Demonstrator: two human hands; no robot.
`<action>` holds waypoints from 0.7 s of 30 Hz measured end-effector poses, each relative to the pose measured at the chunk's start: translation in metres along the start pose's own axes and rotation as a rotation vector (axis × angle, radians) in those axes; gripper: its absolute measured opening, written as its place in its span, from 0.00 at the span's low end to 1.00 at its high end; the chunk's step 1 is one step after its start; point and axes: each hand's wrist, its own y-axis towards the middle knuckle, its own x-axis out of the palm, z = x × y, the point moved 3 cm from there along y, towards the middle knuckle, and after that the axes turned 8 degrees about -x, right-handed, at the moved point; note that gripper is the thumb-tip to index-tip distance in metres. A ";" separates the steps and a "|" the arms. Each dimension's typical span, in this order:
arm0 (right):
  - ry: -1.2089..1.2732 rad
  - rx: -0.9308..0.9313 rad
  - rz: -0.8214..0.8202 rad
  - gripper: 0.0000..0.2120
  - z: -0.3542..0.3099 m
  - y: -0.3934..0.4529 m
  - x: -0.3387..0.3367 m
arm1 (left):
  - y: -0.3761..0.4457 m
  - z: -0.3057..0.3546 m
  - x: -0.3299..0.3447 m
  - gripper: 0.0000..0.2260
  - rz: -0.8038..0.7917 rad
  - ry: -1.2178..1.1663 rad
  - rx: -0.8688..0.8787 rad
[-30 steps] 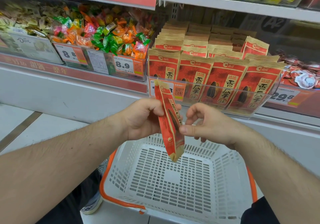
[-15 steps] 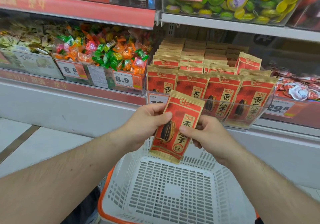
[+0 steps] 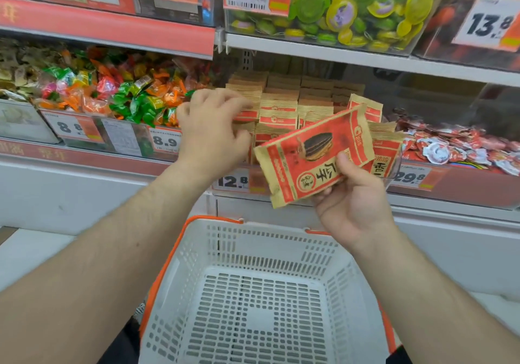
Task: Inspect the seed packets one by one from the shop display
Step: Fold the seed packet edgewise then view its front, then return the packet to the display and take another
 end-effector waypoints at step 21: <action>-0.860 -0.527 -0.179 0.05 -0.085 0.095 0.064 | -0.008 0.007 0.032 0.03 -0.015 -0.014 0.120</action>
